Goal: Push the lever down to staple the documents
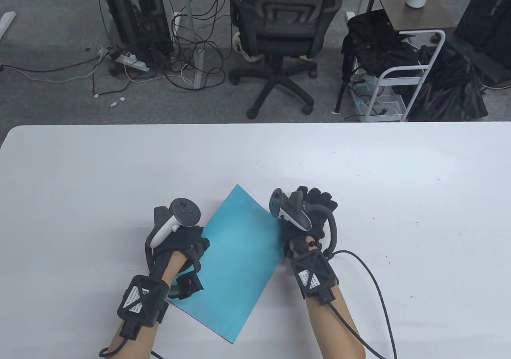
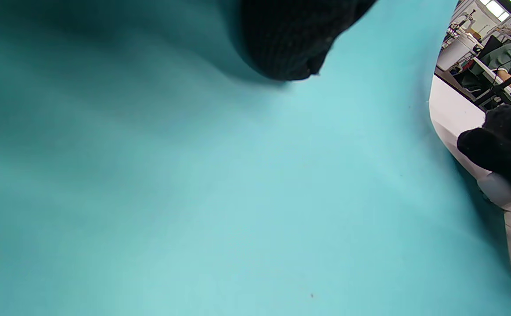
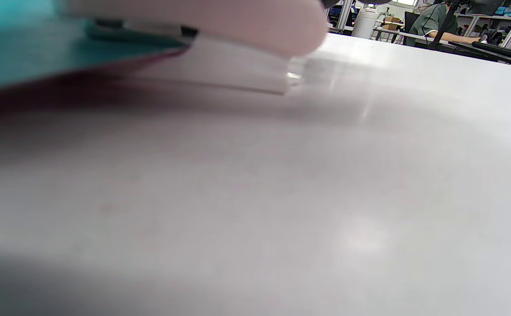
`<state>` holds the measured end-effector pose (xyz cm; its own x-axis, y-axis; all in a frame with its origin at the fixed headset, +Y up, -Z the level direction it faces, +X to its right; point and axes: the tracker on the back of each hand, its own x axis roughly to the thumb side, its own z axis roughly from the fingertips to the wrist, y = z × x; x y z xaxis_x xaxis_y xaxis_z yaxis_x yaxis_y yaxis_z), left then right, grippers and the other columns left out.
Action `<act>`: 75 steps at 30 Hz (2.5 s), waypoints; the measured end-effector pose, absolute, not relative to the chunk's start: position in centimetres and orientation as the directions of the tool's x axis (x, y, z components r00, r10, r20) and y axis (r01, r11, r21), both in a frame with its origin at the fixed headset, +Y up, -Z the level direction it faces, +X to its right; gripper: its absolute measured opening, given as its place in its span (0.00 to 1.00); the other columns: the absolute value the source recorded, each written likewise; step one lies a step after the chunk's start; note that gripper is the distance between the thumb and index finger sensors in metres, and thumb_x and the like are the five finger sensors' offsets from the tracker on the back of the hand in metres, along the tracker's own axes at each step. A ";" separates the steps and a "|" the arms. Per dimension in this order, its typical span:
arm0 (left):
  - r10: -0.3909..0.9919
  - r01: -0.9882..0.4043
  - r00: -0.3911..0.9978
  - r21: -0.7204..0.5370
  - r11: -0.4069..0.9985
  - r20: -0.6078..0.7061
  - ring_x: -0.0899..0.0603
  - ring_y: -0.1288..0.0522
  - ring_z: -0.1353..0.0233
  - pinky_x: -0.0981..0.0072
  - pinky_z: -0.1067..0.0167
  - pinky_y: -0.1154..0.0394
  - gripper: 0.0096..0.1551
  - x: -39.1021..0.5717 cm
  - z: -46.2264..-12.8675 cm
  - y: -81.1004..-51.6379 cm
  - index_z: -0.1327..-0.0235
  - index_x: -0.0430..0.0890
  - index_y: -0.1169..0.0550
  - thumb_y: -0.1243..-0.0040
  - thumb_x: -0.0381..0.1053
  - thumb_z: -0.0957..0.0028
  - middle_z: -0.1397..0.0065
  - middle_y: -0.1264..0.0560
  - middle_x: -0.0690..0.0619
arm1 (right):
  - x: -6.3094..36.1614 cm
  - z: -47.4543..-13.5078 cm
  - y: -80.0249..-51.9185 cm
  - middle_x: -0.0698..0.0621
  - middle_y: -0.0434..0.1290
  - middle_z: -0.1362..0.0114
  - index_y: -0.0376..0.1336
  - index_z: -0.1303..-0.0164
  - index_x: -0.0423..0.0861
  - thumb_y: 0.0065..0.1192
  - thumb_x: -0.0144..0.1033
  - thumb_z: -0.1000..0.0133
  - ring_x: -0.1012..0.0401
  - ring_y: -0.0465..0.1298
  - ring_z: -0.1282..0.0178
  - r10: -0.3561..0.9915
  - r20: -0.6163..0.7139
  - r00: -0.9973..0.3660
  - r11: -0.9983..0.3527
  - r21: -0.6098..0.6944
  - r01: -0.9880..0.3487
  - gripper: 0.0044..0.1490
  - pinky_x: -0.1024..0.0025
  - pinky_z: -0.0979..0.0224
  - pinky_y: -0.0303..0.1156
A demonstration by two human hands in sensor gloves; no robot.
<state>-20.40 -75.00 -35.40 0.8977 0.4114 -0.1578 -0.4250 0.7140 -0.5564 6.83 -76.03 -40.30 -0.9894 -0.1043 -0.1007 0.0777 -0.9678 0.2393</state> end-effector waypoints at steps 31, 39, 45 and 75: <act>0.408 -0.426 0.898 -0.558 0.712 -0.164 0.38 0.15 0.44 0.34 0.42 0.22 0.21 -20.3 -35.4 -75.0 0.36 0.39 0.19 0.40 0.42 0.40 0.40 0.16 0.42 | 7.4 -40.6 -75.7 0.21 0.42 0.17 0.34 0.16 0.27 0.39 0.50 0.37 0.22 0.47 0.21 -0.056 -0.101 -0.993 -0.967 0.253 0.029 0.53 0.22 0.25 0.46; 0.411 -0.429 0.896 -0.559 0.710 -0.165 0.38 0.15 0.44 0.34 0.42 0.22 0.21 -20.3 -35.4 -75.0 0.35 0.39 0.19 0.40 0.42 0.40 0.40 0.16 0.41 | 7.3 -40.7 -75.4 0.23 0.45 0.17 0.37 0.16 0.28 0.40 0.49 0.38 0.24 0.50 0.20 -0.075 -0.054 -0.996 -0.976 0.209 0.063 0.51 0.23 0.25 0.49; 0.416 -0.434 0.894 -0.560 0.706 -0.168 0.38 0.15 0.43 0.34 0.42 0.22 0.21 -20.4 -35.4 -74.9 0.35 0.40 0.19 0.40 0.42 0.40 0.40 0.16 0.42 | 7.5 -40.8 -75.2 0.23 0.45 0.17 0.37 0.16 0.29 0.40 0.49 0.38 0.24 0.50 0.20 -0.057 -0.057 -0.997 -0.974 0.224 0.043 0.51 0.23 0.25 0.49; 0.518 -0.527 0.830 -0.598 0.604 -0.207 0.37 0.14 0.44 0.33 0.43 0.22 0.21 -22.0 -35.2 -74.2 0.35 0.39 0.19 0.39 0.42 0.40 0.41 0.15 0.41 | 7.5 -40.9 -75.1 0.23 0.45 0.17 0.37 0.16 0.29 0.39 0.50 0.38 0.24 0.51 0.20 -0.054 -0.063 -0.997 -0.973 0.229 0.039 0.51 0.23 0.25 0.49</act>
<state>-22.01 -74.24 -35.17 0.8296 0.5183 -0.2075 -0.5268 0.6037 -0.5984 7.46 -75.08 -40.88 -0.9966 -0.0543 -0.0626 0.0386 -0.9727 0.2290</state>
